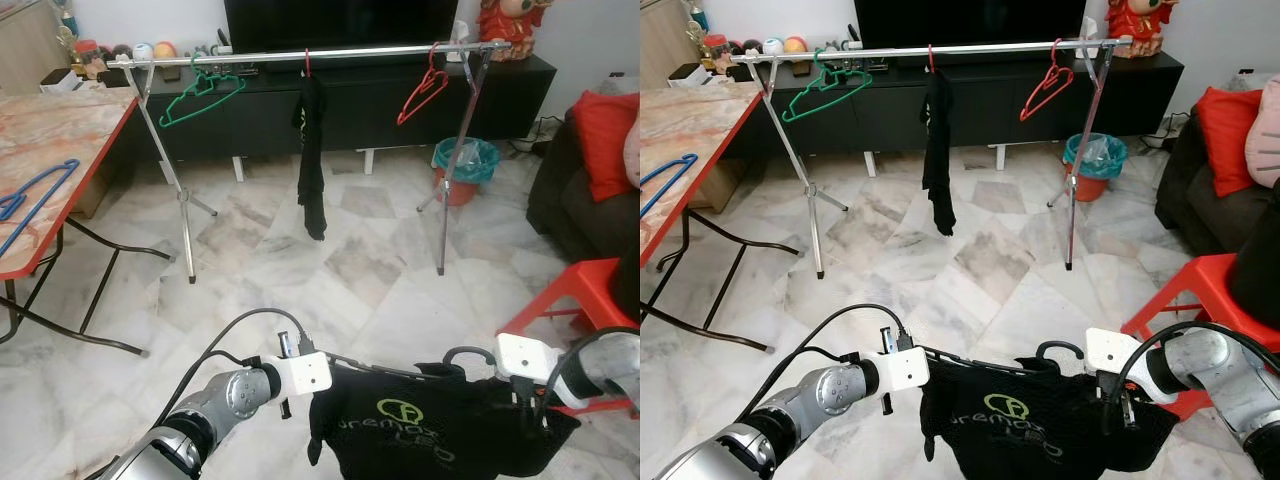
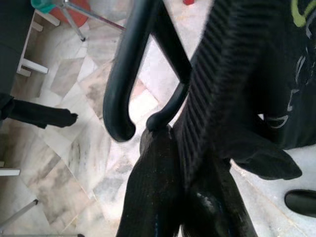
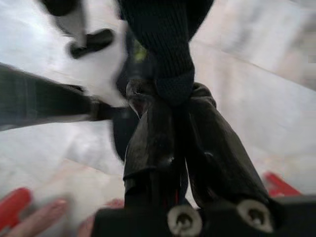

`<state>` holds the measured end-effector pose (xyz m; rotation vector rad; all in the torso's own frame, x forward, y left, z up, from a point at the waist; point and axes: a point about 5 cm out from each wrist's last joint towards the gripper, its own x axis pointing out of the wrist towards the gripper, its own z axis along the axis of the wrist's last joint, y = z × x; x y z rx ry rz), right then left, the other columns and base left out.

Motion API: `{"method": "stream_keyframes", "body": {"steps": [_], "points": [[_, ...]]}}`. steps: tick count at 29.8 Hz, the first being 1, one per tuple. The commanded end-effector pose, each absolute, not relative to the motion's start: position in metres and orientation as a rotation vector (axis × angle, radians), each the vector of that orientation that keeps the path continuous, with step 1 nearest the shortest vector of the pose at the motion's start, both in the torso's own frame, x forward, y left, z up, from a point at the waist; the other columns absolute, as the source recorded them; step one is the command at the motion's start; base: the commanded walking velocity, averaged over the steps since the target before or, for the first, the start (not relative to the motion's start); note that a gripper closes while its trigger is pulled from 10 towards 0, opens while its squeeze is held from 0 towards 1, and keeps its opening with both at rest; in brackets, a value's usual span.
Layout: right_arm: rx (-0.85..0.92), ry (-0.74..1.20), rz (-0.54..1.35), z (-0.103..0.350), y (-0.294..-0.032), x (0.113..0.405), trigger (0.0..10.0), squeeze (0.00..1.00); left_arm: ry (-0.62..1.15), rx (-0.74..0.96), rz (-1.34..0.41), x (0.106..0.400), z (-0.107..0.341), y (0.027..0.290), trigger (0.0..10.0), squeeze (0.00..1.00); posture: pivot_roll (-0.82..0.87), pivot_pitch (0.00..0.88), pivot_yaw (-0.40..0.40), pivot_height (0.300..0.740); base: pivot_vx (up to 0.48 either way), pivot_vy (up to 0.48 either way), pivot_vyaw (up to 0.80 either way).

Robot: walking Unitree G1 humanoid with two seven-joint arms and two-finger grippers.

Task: Hang hanger

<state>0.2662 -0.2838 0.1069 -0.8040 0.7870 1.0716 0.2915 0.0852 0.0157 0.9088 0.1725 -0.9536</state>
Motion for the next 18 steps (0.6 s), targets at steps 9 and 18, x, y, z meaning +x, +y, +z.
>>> {"method": "stream_keyframes", "body": {"steps": [9,18], "points": [[-0.828,0.885,0.800,0.110,-0.324,0.268,10.0,0.00,0.352,0.963,-0.809,0.292,0.002,0.136,10.0,0.00,-0.07,0.016,0.039,0.740,0.000,0.000,0.00],[-0.484,0.563,0.857,0.133,-0.291,0.285,10.0,0.00,0.356,0.956,-0.817,0.290,0.001,0.134,10.0,0.00,-0.08,0.012,0.040,0.740,0.000,0.000,0.00]]}}
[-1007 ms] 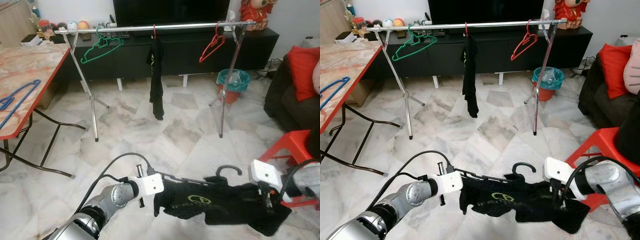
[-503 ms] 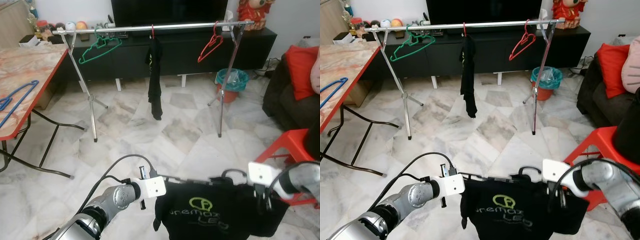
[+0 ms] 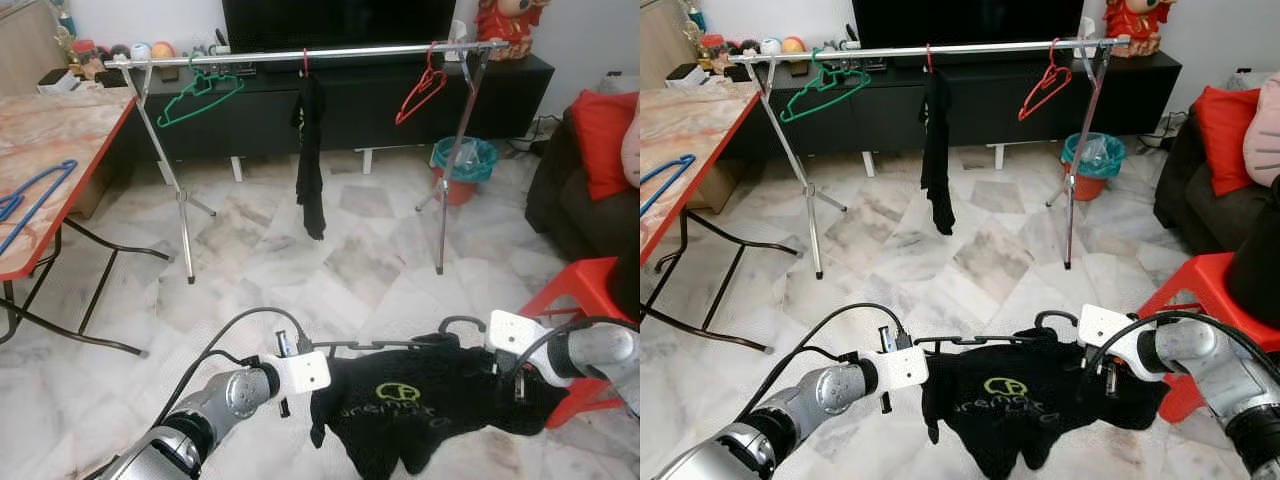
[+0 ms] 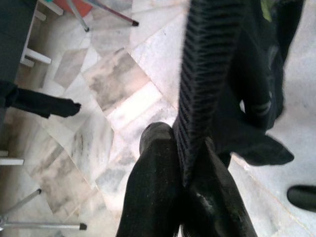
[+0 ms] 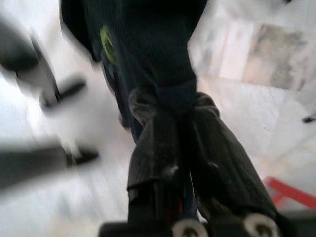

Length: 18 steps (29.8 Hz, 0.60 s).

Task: Hang hanger

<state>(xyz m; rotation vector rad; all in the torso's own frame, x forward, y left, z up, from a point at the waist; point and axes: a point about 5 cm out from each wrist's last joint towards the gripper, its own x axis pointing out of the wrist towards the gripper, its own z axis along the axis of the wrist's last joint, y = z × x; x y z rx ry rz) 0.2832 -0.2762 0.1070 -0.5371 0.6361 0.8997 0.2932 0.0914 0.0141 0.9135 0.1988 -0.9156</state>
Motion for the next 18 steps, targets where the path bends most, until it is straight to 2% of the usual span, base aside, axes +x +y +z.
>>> {"method": "stream_keyframes", "body": {"steps": [1,13,18], "points": [[-0.476,0.549,0.885,0.134,-0.288,0.284,10.0,0.00,0.356,0.956,-0.817,0.290,0.001,0.133,10.0,0.00,-0.08,0.012,0.040,0.740,0.000,0.000,0.00],[-0.523,0.658,0.999,0.119,-0.287,0.266,10.0,0.00,0.341,0.953,-0.798,0.293,0.003,0.132,10.0,0.00,-0.07,0.012,0.040,0.740,0.000,0.000,0.00],[-0.601,0.779,1.012,0.117,-0.297,0.257,10.0,0.00,0.347,0.967,-0.787,0.294,0.004,0.137,10.0,0.00,-0.08,0.016,0.042,0.740,0.000,0.000,0.00]]}}
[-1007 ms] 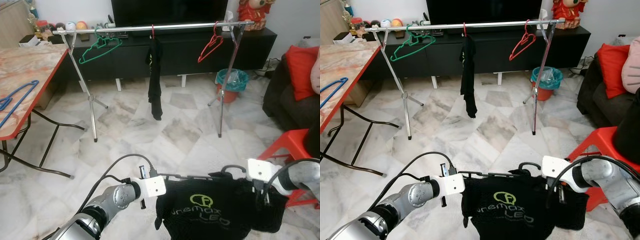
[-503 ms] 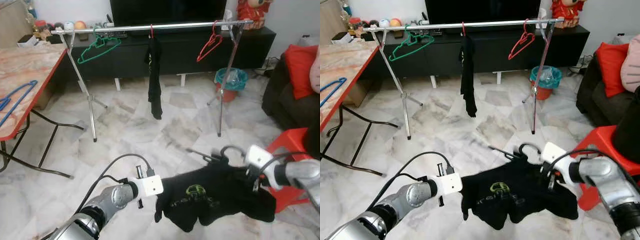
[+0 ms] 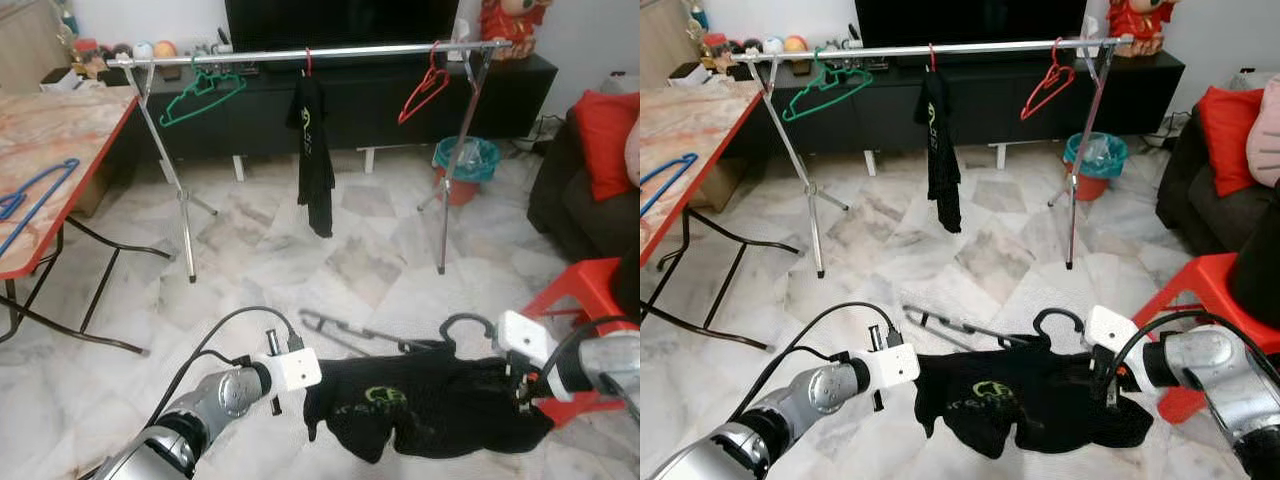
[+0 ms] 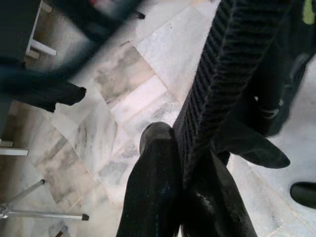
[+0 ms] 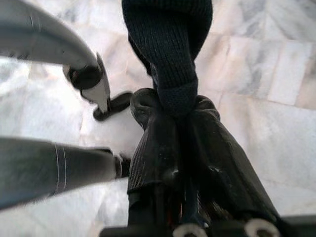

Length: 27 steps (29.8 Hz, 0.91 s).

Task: Hang hanger

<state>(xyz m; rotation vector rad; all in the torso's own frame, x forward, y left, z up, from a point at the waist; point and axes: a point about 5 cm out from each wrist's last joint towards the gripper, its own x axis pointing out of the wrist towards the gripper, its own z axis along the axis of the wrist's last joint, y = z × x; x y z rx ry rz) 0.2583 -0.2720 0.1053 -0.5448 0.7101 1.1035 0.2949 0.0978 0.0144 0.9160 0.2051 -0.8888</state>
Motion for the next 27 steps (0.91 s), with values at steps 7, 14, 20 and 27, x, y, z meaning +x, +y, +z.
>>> {"method": "stream_keyframes", "body": {"steps": [7,14,20,27], "points": [[-0.826,0.990,0.944,0.113,-0.324,0.249,10.0,0.00,0.352,0.980,-0.781,0.294,0.003,0.140,10.0,0.00,-0.08,0.018,0.039,0.740,0.000,0.000,0.00],[-0.851,1.021,0.994,0.109,-0.322,0.243,10.0,0.00,0.356,0.981,-0.784,0.293,0.002,0.139,10.0,0.00,-0.08,0.019,0.039,0.740,0.000,0.000,0.00],[-0.851,1.068,1.099,0.113,-0.322,0.233,10.0,0.00,0.356,0.992,-0.780,0.293,0.003,0.141,10.0,0.00,-0.08,0.019,0.038,0.740,0.000,0.000,0.00],[-0.983,1.161,1.054,0.113,-0.339,0.231,10.0,0.00,0.354,1.002,-0.774,0.294,0.003,0.142,10.0,0.00,-0.08,0.018,0.038,0.740,0.000,0.000,0.00]]}}
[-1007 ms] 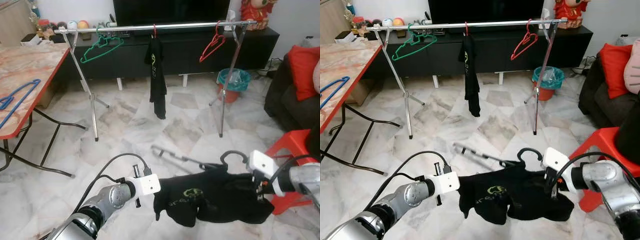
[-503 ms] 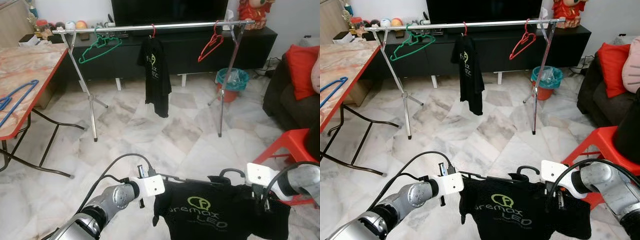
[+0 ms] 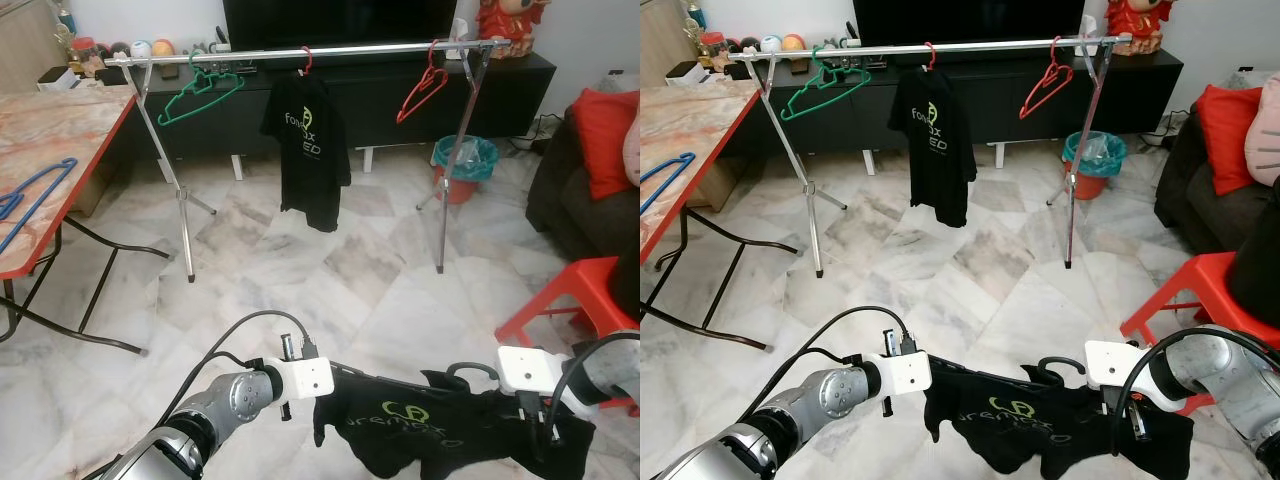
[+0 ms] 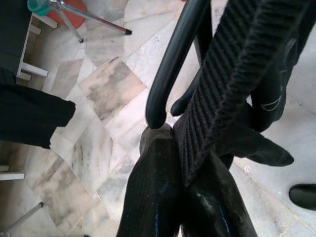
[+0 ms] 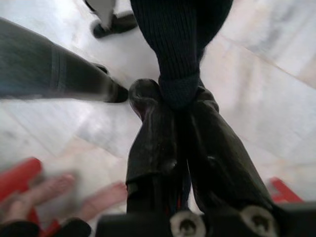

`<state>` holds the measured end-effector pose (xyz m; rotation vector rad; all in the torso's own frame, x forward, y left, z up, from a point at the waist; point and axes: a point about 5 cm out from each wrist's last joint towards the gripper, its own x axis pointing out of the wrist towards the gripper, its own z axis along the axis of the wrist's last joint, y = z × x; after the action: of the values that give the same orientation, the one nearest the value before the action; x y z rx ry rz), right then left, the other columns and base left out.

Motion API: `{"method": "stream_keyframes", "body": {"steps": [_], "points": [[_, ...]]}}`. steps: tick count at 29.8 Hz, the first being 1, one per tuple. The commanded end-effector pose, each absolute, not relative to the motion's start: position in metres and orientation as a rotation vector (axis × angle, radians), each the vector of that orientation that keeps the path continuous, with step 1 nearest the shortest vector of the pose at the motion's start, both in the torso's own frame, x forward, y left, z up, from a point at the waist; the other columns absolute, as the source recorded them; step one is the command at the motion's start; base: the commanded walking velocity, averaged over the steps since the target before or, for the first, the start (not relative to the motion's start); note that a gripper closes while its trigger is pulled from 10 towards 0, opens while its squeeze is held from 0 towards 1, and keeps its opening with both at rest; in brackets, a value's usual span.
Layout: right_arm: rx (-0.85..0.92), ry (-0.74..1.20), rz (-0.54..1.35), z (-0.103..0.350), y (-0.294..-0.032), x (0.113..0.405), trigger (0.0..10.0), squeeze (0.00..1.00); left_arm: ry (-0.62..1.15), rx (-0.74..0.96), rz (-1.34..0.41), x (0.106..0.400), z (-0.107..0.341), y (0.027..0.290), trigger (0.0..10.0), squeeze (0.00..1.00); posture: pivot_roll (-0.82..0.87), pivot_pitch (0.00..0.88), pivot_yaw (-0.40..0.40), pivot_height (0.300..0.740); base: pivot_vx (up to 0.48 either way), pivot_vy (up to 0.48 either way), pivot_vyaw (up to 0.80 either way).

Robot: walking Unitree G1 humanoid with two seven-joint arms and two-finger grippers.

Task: Hang hanger

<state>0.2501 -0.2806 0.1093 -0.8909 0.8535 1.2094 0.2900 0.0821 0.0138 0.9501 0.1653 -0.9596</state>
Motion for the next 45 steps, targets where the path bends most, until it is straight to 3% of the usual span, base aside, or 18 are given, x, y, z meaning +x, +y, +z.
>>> {"method": "stream_keyframes", "body": {"steps": [1,9,23,31,34,40,45], "points": [[-0.986,1.159,1.028,0.112,-0.340,0.233,10.0,0.00,0.355,1.002,-0.775,0.294,0.003,0.142,10.0,0.00,-0.08,0.018,0.037,0.740,0.000,0.000,0.00],[-1.039,1.099,0.826,0.103,-0.342,0.250,10.0,0.00,0.359,0.999,-0.781,0.292,0.001,0.141,10.0,0.00,-0.08,0.019,0.040,0.740,0.000,0.000,0.00],[-0.908,1.207,1.363,0.097,-0.320,0.208,10.0,0.00,0.330,1.011,-0.783,0.294,0.003,0.136,10.0,0.00,-0.08,0.015,0.037,0.740,0.000,0.000,0.00],[-1.015,1.338,1.476,0.084,-0.321,0.194,10.0,0.00,0.309,0.977,-0.784,0.295,0.005,0.131,10.0,0.00,-0.08,0.020,0.036,0.740,0.000,0.000,0.00],[-1.015,1.345,1.569,0.070,-0.310,0.185,10.0,0.00,0.257,0.915,-0.781,0.300,0.014,0.124,10.0,0.00,-0.08,0.021,0.033,0.740,0.000,0.000,0.00],[-1.018,1.272,1.521,0.050,-0.298,0.190,10.0,0.00,0.144,0.738,-0.804,0.310,0.036,0.106,10.0,0.00,-0.07,0.026,0.029,0.740,0.000,0.000,0.00],[-1.006,1.158,1.349,0.039,-0.289,0.210,10.0,0.00,0.087,0.493,-1.024,0.314,0.065,0.081,10.0,0.00,-0.07,0.027,0.031,0.740,0.000,0.000,0.00]]}}
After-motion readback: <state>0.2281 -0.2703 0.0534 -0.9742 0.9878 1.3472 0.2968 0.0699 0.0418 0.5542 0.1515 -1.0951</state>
